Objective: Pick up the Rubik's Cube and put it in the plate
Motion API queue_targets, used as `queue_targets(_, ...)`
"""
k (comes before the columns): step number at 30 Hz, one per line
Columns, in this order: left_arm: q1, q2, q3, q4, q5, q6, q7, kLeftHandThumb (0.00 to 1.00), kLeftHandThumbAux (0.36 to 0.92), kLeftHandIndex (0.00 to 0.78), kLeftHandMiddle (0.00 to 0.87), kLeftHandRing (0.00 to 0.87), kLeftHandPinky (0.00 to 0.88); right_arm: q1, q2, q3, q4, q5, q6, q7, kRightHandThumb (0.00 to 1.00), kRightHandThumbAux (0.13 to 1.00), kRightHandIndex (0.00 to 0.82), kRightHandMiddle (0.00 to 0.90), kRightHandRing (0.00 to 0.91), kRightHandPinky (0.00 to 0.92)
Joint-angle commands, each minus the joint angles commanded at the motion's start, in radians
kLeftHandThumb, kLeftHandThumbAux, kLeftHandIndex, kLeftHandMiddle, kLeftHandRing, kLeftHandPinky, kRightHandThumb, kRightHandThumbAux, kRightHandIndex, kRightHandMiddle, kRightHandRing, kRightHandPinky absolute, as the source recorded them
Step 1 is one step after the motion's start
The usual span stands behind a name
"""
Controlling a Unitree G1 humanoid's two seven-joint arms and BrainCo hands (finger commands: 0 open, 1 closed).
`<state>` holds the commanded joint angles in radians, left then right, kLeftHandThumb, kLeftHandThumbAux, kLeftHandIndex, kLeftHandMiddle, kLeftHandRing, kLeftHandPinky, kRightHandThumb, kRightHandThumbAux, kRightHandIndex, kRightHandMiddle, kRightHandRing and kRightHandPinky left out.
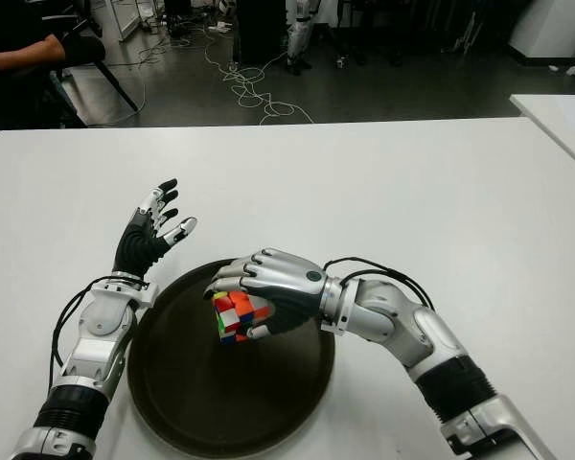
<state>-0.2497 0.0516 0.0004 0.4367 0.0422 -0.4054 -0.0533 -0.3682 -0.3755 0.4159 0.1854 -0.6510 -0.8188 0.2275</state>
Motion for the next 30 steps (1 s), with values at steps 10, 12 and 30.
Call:
queue_targets(10,-0.005,-0.005,0.004,0.009,-0.007,-0.006,0.002,0.0,0.635,0.051,0.078,0.016,0.0,0.017,0.028,-0.004,0.012,-0.019,0.006,-0.077,0.926,0.676,0.373,0.451,0.496,0.417)
queue_targets(12,-0.004,-0.006,0.005,0.007,-0.008,-0.005,0.002,0.0,0.648,0.053,0.086,0.025,0.001,0.023,0.037,-0.004,0.021,-0.015,0.0,-0.103,0.93,0.674,0.39,0.435,0.489,0.397)
queue_targets(30,-0.02,-0.007,0.016,0.035,-0.039,-0.02,-0.023,0.0,0.699,0.041,0.066,0.012,0.0,-0.034,0.015,0.045,0.111,0.093,-0.051,-0.014,0.039,0.836,0.004,0.004,0.007,0.008)
